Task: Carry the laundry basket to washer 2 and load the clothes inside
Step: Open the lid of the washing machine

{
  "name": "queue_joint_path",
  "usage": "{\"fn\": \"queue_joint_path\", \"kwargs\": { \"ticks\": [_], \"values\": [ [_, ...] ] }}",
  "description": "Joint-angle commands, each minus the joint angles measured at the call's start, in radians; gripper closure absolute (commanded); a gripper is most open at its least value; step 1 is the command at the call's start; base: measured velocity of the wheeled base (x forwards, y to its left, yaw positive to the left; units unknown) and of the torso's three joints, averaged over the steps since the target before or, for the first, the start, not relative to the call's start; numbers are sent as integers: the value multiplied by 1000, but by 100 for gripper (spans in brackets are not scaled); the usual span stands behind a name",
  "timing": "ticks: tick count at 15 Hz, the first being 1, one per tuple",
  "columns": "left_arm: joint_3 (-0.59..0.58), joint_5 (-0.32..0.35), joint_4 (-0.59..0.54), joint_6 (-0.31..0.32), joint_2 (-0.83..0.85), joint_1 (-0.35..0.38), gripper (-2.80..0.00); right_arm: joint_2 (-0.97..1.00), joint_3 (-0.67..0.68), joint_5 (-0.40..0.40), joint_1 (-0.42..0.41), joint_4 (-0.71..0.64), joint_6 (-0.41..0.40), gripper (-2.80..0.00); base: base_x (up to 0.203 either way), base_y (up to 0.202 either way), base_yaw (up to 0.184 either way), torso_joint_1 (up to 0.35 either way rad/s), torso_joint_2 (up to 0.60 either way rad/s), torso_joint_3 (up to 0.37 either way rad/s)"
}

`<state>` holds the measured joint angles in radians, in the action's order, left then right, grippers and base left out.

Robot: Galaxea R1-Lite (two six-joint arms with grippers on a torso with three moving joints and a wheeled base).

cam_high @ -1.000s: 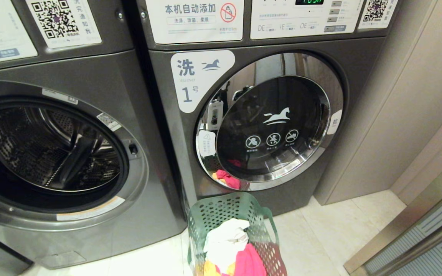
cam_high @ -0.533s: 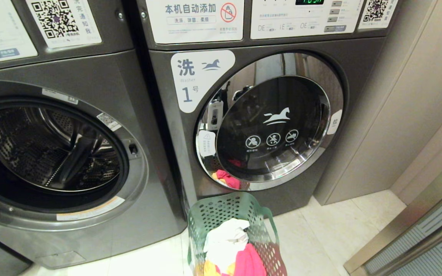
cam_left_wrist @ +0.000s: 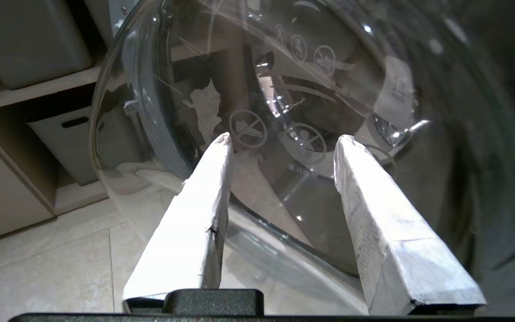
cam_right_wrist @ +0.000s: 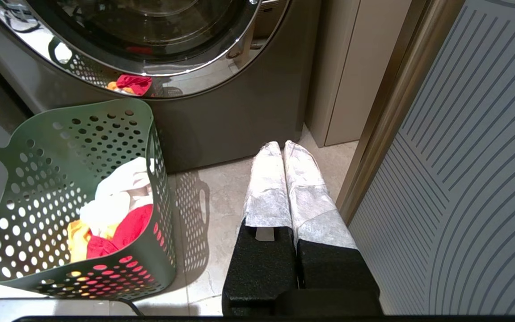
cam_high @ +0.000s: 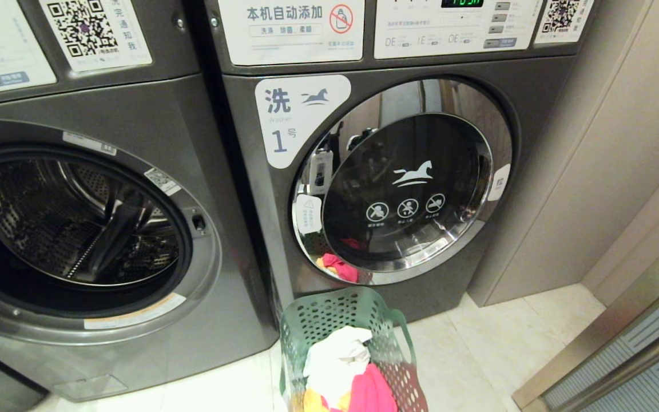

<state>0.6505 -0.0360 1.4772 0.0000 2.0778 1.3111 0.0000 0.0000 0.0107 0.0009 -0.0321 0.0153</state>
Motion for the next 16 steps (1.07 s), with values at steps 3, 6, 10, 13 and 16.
{"fn": "queue_joint_path", "kwargs": {
  "ticks": [3, 6, 10, 13, 16],
  "values": [
    [-198, 13, -14, 0, -271, -14, 0, 2, 8, 0, 1, 0, 0, 0, 0, 0, 0, 0, 0, 0],
    [-308, 34, -163, -3, -557, -96, 0, 2, 8, 0, 1, 0, 0, 0, 0, 0, 0, 0, 0, 0],
    [-471, 45, -321, -7, -868, -457, 0, 2, 8, 0, 1, 0, 0, 0, 0, 0, 0, 0, 0, 0],
    [-559, 48, -451, -6, -1073, -689, 0, 2, 8, 0, 1, 0, 0, 0, 0, 0, 0, 0, 0, 0],
    [-622, 50, -690, -10, -1358, -982, 0, 2, 8, 0, -1, 0, 0, 0, 0, 0, 0, 0, 0, 0]
  ]
}}
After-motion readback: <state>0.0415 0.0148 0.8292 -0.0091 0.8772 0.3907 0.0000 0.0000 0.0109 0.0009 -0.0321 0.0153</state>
